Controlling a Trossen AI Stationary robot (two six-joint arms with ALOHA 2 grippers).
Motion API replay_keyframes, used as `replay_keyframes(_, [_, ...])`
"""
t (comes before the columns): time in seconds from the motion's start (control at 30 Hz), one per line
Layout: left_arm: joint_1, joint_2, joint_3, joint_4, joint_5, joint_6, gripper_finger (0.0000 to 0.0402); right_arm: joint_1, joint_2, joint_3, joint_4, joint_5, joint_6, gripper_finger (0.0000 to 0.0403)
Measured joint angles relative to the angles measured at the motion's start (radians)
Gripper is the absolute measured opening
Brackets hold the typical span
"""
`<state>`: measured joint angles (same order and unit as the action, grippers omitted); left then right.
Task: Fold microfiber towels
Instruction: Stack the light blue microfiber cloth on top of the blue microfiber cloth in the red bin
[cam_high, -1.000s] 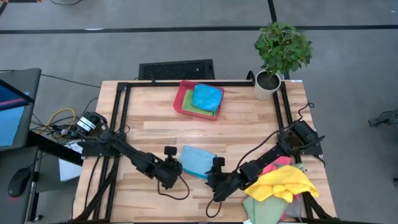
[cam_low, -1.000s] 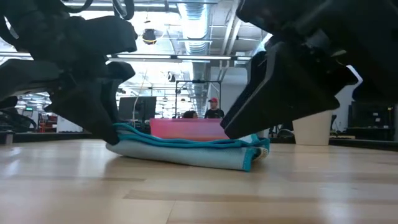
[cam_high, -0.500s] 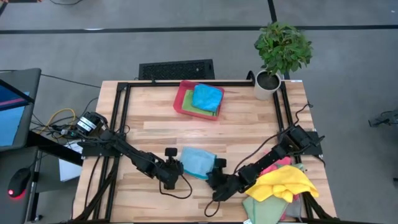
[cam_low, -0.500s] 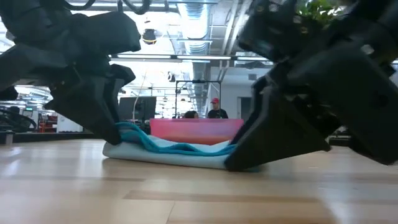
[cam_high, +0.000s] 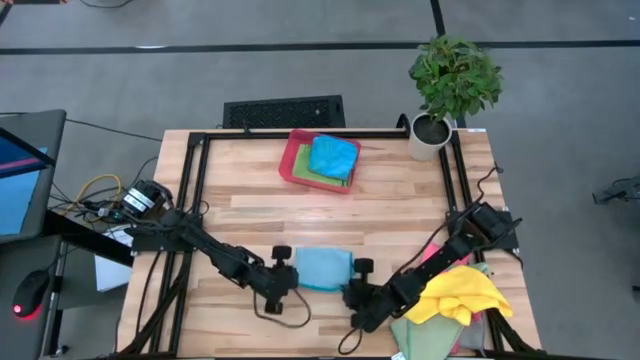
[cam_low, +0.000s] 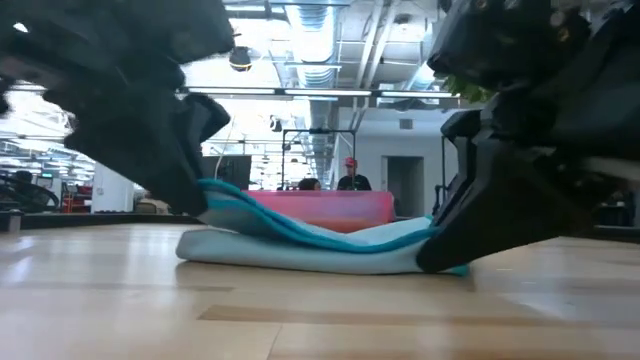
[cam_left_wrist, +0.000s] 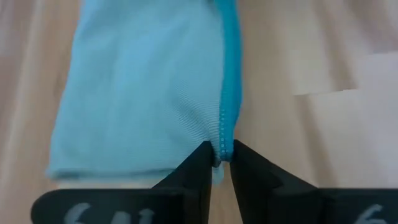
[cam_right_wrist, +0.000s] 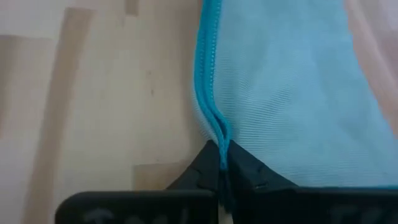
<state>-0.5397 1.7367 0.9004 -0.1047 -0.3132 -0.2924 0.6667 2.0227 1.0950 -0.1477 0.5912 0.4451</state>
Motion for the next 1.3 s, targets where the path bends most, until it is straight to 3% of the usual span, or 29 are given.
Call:
replay_keyframes(0.17, [-0.048, 0.0, 0.002, -0.011, -0.011, 0.141, 0.008, -0.006, -0.011, 0.0, -0.016, -0.017, -0.004, 0.0023])
replay_keyframes(0.33, [-0.064, 0.0, 0.002, -0.031, -0.013, 0.18, 0.0143, -0.008, -0.008, 0.001, -0.014, -0.038, 0.015, 0.0036])
replay_keyframes(0.53, [-0.033, -0.005, 0.002, -0.109, -0.092, -0.105, 0.0199, 0.007, -0.018, 0.002, -0.011, -0.06, 0.019, 0.0071])
replay_keyframes(0.77, [-0.011, -0.105, 0.002, -0.003, -0.198, -0.323, 0.0201, 0.022, -0.081, 0.002, -0.012, -0.078, 0.027, 0.0137])
replay_keyframes(0.93, [0.015, -0.124, 0.003, 0.021, -0.158, -0.453, 0.0206, 0.022, -0.129, 0.002, -0.016, -0.076, 0.034, 0.0198])
replay_keyframes(1.07, [0.033, -0.115, -0.009, 0.017, -0.133, -0.608, 0.0225, 0.023, -0.169, 0.003, -0.143, -0.086, 0.27, 0.0224])
replay_keyframes(1.3, [0.098, -0.115, -0.047, -0.048, -0.046, -0.825, 0.0282, 0.073, -0.215, -0.001, -0.338, -0.08, 0.754, 0.0226])
